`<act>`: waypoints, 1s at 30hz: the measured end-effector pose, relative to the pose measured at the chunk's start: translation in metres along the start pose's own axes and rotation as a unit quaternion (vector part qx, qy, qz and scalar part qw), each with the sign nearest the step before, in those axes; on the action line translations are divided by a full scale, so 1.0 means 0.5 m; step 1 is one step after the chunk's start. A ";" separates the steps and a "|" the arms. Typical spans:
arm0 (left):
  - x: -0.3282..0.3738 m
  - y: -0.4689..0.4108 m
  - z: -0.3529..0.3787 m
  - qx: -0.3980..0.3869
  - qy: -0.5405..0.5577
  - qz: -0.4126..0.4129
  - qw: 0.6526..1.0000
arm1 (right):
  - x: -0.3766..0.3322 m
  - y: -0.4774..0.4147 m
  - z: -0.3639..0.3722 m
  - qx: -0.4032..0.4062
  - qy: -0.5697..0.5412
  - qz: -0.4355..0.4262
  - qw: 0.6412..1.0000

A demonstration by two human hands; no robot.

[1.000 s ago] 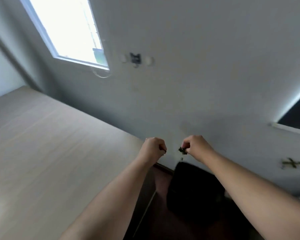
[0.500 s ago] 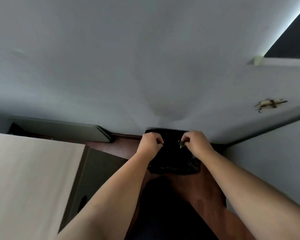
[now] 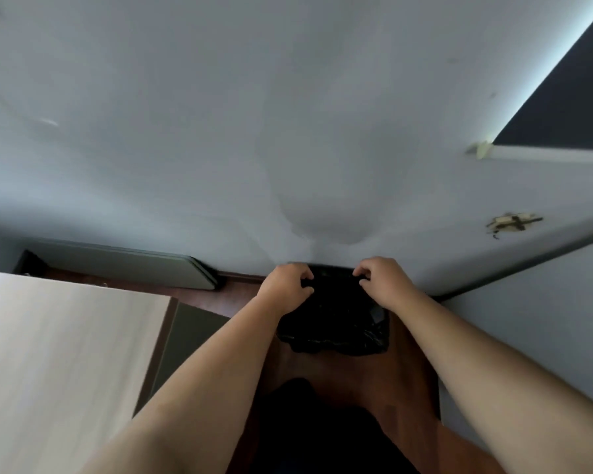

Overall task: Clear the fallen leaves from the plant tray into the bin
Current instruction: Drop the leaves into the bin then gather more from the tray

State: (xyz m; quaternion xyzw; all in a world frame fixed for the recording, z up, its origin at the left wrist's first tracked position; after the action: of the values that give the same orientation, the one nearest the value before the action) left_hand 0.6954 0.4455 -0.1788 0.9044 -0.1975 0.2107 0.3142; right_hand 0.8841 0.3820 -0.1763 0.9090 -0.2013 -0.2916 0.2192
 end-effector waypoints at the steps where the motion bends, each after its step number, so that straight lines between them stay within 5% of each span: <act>1: 0.006 0.013 -0.017 0.011 0.001 -0.002 1.000 | -0.019 0.005 -0.018 0.005 0.002 -0.012 1.000; 7: 0.007 0.177 -0.146 0.138 0.026 -0.033 0.989 | -0.196 0.069 -0.084 0.022 0.028 -0.129 0.991; 13: -0.118 0.479 -0.212 0.300 0.073 -0.164 0.937 | -0.443 0.199 -0.009 -0.017 0.073 -0.300 0.951; 20: -0.292 0.926 -0.148 0.438 0.154 -0.359 0.809 | -0.694 0.451 0.226 -0.103 0.144 -0.479 0.860; 30: -0.484 1.375 0.068 0.514 0.239 -0.482 0.668 | -0.886 0.820 0.601 -0.206 0.219 -0.606 0.736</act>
State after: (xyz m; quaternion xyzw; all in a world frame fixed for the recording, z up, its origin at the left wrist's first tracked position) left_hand 0.1658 -0.0205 0.0079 0.8104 0.4873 0.3071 -0.1067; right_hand 0.2689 0.1790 0.0107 0.8100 0.5111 -0.1898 0.2163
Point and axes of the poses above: each hand's wrist, its own y-axis away from the middle knuckle, its own z-axis out of the palm, x = y × z, the point moved 1 cm from there along -y, towards the middle knuckle, and after that the axes turned 4 degrees about z, right-handed, at the moved point
